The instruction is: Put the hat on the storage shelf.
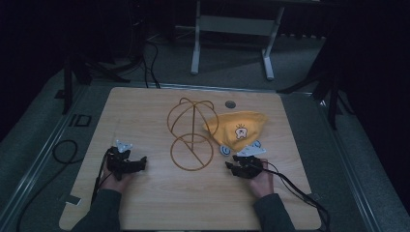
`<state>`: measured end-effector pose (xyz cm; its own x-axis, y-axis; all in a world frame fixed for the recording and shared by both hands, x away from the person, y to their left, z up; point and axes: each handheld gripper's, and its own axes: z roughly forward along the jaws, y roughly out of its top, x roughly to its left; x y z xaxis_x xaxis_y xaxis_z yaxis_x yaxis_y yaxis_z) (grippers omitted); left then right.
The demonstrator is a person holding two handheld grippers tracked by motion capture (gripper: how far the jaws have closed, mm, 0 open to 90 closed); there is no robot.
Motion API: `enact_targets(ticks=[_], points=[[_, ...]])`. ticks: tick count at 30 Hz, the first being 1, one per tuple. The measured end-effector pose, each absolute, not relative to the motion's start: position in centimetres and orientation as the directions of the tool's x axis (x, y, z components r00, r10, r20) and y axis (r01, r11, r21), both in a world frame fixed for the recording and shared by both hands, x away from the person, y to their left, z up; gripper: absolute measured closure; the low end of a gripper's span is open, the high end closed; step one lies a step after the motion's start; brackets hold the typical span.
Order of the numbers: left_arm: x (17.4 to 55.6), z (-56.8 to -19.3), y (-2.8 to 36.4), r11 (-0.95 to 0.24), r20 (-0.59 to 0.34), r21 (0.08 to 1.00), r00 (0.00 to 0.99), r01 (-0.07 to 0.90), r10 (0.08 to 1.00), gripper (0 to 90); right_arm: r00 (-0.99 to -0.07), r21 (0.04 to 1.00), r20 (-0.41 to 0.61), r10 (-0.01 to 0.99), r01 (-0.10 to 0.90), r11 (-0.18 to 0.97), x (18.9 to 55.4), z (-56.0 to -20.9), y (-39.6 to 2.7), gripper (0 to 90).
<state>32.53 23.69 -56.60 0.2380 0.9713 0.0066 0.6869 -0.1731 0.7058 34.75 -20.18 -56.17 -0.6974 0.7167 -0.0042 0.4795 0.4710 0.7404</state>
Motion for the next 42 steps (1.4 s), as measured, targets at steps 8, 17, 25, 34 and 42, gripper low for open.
enact_targets(ticks=[8, 17, 25, 34, 42], points=[[32.5, -56.6, 23.7, -0.173, 0.007, 0.706, 0.237, 0.687, 0.971, 11.5, -0.695, 0.743, -0.004, 0.719, 0.479, 0.467, 34.7, -56.2, -20.2, 54.7], [32.5, -56.6, 23.7, -0.173, 0.007, 0.706, 0.238, 0.687, 0.971, 11.5, -0.705, 0.724, 0.023, 0.709, 0.500, 0.475, 34.9, -55.8, -20.4, 64.8], [32.5, -56.6, 23.7, -0.173, 0.007, 0.706, 0.237, 0.687, 0.971, 11.5, -0.667, 0.662, -0.097, 0.739, 0.511, 0.548, 35.6, -54.4, -22.4, 90.0], [32.5, -56.6, 23.7, -0.170, 0.005, 0.707, 0.235, 0.686, 0.972, 11.5, -0.524, 0.658, -0.182, 0.832, 0.565, 0.499, 39.1, -52.7, -26.2, 90.0], [32.5, -56.6, 23.7, -0.171, 0.005, 0.706, 0.236, 0.687, 0.972, 11.5, -0.443, 0.618, -0.221, 0.869, 0.625, 0.476, 42.2, -53.0, -27.7, 90.0]])
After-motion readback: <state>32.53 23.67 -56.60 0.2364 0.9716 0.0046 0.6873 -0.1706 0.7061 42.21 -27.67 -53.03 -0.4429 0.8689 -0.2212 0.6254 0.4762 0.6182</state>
